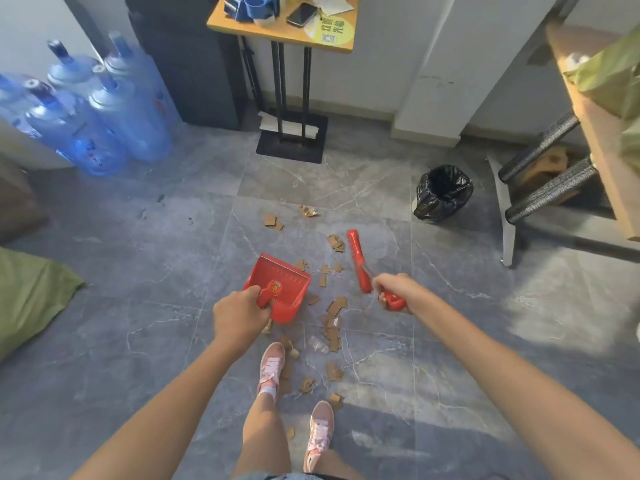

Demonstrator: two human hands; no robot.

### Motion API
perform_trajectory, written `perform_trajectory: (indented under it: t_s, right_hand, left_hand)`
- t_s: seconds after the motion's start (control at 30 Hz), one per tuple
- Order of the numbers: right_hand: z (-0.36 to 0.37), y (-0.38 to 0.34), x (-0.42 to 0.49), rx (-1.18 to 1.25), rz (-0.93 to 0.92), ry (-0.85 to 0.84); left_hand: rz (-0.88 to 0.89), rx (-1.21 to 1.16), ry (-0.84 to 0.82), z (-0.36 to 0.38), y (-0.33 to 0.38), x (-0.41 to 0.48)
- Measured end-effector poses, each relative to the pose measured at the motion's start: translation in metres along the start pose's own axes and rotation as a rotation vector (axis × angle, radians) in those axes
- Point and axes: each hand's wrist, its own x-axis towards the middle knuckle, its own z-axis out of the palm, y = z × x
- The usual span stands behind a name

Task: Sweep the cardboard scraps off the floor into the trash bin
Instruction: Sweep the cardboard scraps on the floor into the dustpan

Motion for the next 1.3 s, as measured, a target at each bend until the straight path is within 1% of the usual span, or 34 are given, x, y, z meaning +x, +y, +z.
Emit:
perform_trajectory:
  t_s: [0.17, 0.3, 0.5, 0.63, 0.8, 0.9, 1.0, 1.13, 1.3]
  right_hand:
    - [0.047, -0.098, 0.038, -0.125, -0.065, 0.025]
    - [0.100, -0.153, 0.085, -0.245, -0.122, 0.071]
    - [0.152, -0.200, 0.167, -0.414, -0.171, 0.165]
    - [0.172, -0.211, 0.217, -0.483, -0.137, 0.167]
    - [0.193, -0.191, 0.245, -0.504, -0.120, 0.107]
    - [0.187, -0.158, 0.239, -0.602, -0.120, 0.134]
    - [0.165, -0.119, 0.231, -0.743, -0.130, 0.137]
    - [0.126, -0.071, 0.203, -0.843, -0.141, 0.106]
    - [0.087, -0.007, 0.165, -0.828, -0.105, 0.063]
  left_hand:
    - [-0.018, -0.049, -0.013, -0.003, -0.005, 0.062]
    - [-0.051, -0.095, -0.015, -0.006, -0.011, 0.121]
    - [-0.094, -0.123, -0.055, 0.007, -0.020, 0.194]
    - [-0.097, -0.106, -0.072, 0.026, -0.030, 0.225]
    - [-0.124, -0.123, -0.088, 0.040, -0.042, 0.237]
    - [-0.138, -0.131, -0.091, 0.036, -0.049, 0.237]
    - [-0.150, -0.114, -0.095, 0.029, -0.056, 0.232]
    - [-0.149, -0.104, -0.082, 0.015, -0.057, 0.214]
    - [-0.141, -0.091, -0.050, 0.001, -0.056, 0.181]
